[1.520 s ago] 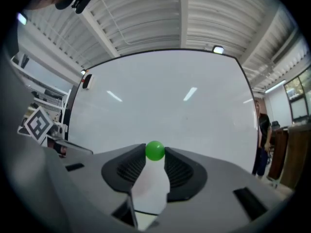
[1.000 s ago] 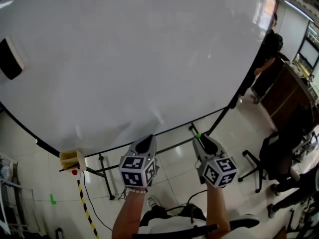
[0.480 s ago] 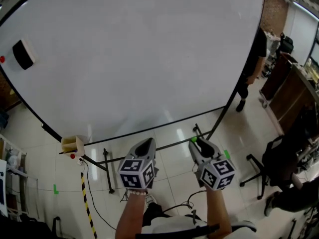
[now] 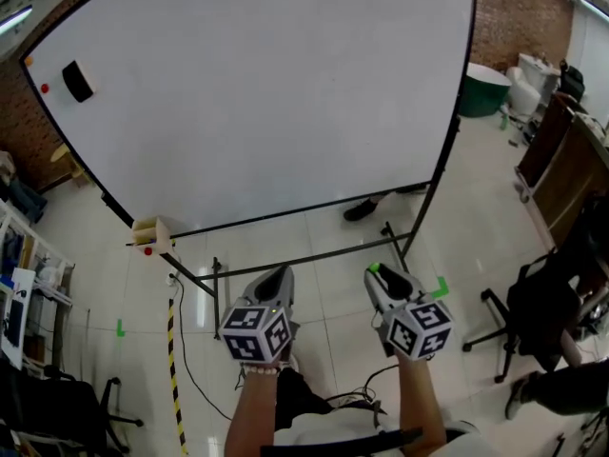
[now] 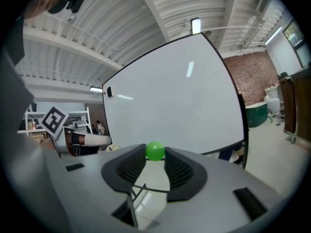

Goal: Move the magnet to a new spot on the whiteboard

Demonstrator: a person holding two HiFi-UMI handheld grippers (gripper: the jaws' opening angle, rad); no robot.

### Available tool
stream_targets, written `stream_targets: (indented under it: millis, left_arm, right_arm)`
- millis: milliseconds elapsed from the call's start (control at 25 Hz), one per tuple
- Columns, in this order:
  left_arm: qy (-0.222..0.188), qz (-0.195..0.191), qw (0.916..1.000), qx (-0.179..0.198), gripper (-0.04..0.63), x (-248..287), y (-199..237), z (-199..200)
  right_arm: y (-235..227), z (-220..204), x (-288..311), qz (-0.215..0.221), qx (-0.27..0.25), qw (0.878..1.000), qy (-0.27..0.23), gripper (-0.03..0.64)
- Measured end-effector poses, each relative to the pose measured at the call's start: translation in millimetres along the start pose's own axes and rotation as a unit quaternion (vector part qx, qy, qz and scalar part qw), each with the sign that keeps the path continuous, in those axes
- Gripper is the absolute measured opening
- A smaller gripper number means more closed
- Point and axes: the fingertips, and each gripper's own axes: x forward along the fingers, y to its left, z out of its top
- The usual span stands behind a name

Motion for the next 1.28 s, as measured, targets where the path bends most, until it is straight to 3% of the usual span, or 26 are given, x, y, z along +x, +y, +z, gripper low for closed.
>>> stream_targets:
  millis: [360, 720, 1280]
  left_arm:
    - [0.003, 0.019, 0.9997, 0.013, -0.006, -54.4, -12.9, -13.1]
    - [-0.022, 0.018, 0.9996, 0.009, -0.005, -115.5, 27.3, -2.9]
    - [-0.030, -0.021, 0.9991, 0.020, -0.003, -151.4, 60.0, 2.9]
  right_arm:
    - [40.4, 3.3, -30.5, 0.025, -0.006, 1.000, -0.010, 0.135]
    - [122.4, 10.1, -24.5, 0.037, -0.037, 0.998, -0.024, 0.135]
    - [172.5, 8.5, -25.7, 0.000, -0.044, 0.998, -0.037, 0.135]
